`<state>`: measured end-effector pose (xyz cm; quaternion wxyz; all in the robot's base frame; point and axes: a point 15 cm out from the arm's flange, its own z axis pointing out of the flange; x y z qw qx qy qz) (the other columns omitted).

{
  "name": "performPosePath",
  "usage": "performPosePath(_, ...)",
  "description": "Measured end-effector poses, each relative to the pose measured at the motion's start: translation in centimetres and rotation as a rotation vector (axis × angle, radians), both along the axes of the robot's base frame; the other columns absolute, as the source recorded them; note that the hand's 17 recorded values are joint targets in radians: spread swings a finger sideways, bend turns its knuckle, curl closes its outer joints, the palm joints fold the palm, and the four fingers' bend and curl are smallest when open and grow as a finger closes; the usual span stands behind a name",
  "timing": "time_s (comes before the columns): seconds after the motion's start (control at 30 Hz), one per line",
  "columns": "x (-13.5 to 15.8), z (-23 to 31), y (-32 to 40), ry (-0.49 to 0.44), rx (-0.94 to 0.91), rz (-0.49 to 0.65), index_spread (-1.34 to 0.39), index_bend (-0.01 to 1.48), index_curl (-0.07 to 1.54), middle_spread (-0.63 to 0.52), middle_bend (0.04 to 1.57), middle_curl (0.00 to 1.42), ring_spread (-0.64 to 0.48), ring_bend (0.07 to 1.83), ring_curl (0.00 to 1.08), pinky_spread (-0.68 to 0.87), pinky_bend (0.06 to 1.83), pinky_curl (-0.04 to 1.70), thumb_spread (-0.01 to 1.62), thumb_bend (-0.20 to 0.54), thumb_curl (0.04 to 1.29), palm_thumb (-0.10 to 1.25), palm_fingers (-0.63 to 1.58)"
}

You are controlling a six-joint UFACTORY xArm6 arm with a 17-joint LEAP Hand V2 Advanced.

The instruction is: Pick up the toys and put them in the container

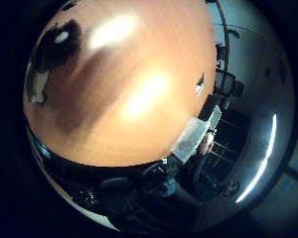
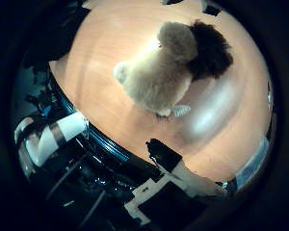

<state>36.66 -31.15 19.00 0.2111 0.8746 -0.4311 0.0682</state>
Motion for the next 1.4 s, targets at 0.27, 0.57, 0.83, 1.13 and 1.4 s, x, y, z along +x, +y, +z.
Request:
performPosePath(0.27, 0.2, -1.8, 0.7, 0.048, -0.011, 0.035, -0.43, 0.16, 0.26, -0.08, 0.2, 0.34, 0.15, 0.3, 0.25, 0.41, 0.36, 0.31, 0.97, -0.024, 0.3, 0.61, 0.16)
performPosePath(0.57, -0.1, -3.5, 0.7, 0.089, -0.012, 0.05, -0.45, 0.2, 0.3, -0.15, 0.25, 0.35, -0.03, 0.38, 0.26, 0.39, 0.31, 0.28, 0.97, -0.025, 0.31, 0.64, 0.47)
performPosePath(0.83, -0.2, -3.2, 0.5, 0.094, -0.014, 0.049, -0.48, 0.29, 0.43, -0.33, 0.49, 0.47, -0.38, 0.71, 0.36, -0.15, 0.42, 0.24, 0.96, -0.016, 0.33, 0.73, 1.18)
performPosePath(1.13, -0.8, -2.8, 0.6, 0.111, -0.013, 0.038, -0.38, 0.77, 0.74, -0.22, 1.01, 0.68, -0.25, 1.12, 0.55, -0.42, 0.98, 0.47, 0.94, -0.016, 0.37, 0.89, 1.31)
performPosePath(1.4, -3.7, 0.1, -1.5, 0.078, 0.001, -0.078, -0.28, 0.99, 0.85, -0.13, 1.24, 0.72, -0.2, 1.32, 0.62, -0.28, 1.2, 0.62, 1.01, -0.009, 0.41, 1.01, 1.21)
